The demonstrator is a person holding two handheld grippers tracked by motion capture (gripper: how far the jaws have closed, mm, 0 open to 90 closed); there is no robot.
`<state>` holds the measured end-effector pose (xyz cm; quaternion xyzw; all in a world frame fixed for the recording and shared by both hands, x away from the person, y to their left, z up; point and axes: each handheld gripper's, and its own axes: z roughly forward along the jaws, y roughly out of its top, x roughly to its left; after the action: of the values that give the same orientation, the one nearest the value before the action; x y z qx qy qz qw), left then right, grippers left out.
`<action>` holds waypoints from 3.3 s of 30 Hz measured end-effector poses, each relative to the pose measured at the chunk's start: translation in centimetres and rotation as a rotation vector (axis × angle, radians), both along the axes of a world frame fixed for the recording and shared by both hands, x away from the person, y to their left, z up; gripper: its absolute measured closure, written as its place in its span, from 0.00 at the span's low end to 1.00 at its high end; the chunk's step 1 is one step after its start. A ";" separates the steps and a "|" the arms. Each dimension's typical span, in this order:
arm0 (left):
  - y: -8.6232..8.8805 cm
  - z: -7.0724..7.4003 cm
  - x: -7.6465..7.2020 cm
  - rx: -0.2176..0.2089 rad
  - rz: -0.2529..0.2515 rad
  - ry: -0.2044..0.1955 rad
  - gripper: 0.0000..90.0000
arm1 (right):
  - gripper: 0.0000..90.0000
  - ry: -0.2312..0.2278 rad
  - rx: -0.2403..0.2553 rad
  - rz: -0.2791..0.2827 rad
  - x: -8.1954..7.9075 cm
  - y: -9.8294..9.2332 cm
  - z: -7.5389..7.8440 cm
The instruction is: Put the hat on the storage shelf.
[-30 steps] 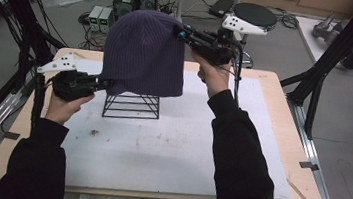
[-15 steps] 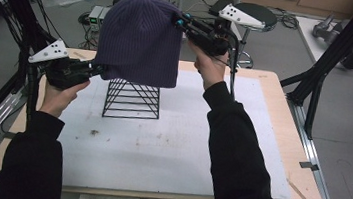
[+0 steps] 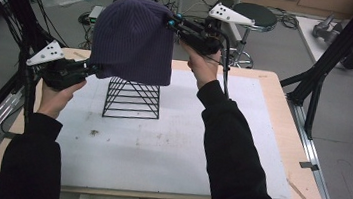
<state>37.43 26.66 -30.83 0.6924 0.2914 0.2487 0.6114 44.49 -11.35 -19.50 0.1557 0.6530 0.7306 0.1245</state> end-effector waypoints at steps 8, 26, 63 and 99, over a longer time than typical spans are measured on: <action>0.7 -2.7 0.0 -0.010 0.011 0.037 0.93 | 0.89 0.042 -0.060 0.017 0.2 0.6 -2.0; 1.3 -6.3 -0.5 0.006 -0.030 0.117 0.92 | 0.89 0.148 -0.221 0.055 0.8 1.7 -3.6; 0.7 -12.1 1.1 0.271 -0.015 0.285 0.90 | 0.88 0.290 -0.342 0.039 1.3 2.0 -10.9; 1.3 -8.8 -2.3 0.044 0.128 0.169 0.26 | 0.13 0.371 -0.174 -0.227 -0.2 -6.4 -10.1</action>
<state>35.09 27.91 -39.63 0.7041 0.3800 0.2344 0.5521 44.33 -17.71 -29.65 0.3483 0.7036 0.6118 0.0966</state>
